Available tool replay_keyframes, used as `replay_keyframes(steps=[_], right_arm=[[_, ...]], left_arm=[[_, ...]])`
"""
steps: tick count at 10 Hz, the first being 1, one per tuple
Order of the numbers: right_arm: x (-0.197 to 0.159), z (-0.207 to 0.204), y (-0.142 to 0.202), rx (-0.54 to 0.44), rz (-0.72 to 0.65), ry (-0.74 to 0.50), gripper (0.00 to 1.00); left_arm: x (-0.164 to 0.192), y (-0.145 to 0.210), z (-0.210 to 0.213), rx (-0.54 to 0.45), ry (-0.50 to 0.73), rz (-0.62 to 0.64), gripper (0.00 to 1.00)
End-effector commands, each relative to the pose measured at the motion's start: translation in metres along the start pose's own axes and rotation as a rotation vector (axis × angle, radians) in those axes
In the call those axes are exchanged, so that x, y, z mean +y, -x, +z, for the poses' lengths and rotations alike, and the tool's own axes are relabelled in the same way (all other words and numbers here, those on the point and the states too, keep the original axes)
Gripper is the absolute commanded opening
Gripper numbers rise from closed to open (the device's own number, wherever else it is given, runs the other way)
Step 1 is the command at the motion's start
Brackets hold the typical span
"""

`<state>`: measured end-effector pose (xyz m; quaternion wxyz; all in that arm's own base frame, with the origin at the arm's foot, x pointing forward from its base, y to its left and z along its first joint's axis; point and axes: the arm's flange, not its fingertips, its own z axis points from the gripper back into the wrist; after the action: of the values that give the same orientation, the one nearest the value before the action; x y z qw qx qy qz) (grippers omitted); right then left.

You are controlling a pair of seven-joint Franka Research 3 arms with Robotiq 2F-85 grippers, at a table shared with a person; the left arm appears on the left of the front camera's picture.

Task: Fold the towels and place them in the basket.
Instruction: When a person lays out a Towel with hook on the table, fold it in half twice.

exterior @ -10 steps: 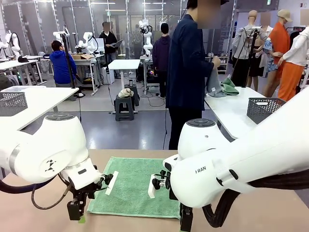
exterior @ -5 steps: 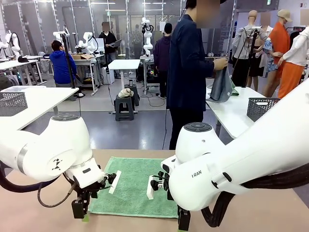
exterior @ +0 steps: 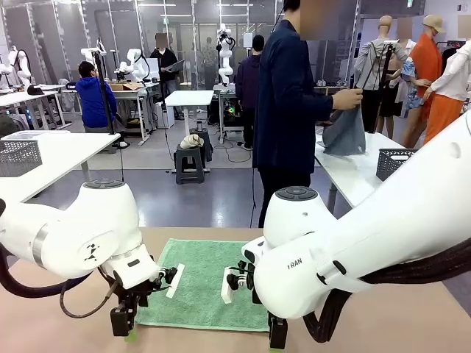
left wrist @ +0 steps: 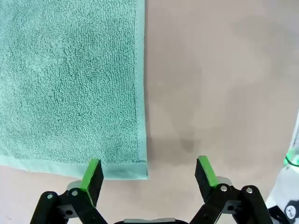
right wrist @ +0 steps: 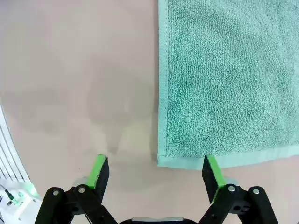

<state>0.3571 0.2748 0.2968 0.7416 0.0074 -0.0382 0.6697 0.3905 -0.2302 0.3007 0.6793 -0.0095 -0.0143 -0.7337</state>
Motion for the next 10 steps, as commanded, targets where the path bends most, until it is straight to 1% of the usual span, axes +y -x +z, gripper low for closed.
replay_keyframes(steps=[1, 5, 6, 7, 8, 10], right_arm=[[-0.0065, -0.0031, -0.0014, 0.000, 0.009, 0.004, 1.00], [-0.0052, -0.0041, 0.0007, -0.009, 0.007, 0.001, 1.00], [-0.0051, -0.0054, 0.0022, -0.017, 0.005, -0.003, 1.00], [-0.0046, -0.0068, 0.0036, -0.019, 0.005, -0.005, 0.80], [-0.0042, -0.0080, 0.0046, -0.018, 0.006, -0.004, 0.80], [-0.0037, -0.0110, 0.0054, -0.014, 0.013, 0.014, 0.80]], left_arm=[[0.0072, 0.0014, -0.0044, -0.040, -0.004, -0.015, 1.00], [0.0083, 0.0047, -0.0078, -0.055, -0.003, -0.014, 1.00], [0.0084, 0.0052, -0.0082, -0.047, -0.010, -0.008, 0.93], [0.0080, 0.0046, -0.0078, -0.038, -0.016, -0.003, 0.80], [0.0080, 0.0053, -0.0073, -0.040, -0.018, 0.003, 0.73], [0.0079, 0.0050, -0.0067, -0.039, -0.020, 0.012, 0.73]])
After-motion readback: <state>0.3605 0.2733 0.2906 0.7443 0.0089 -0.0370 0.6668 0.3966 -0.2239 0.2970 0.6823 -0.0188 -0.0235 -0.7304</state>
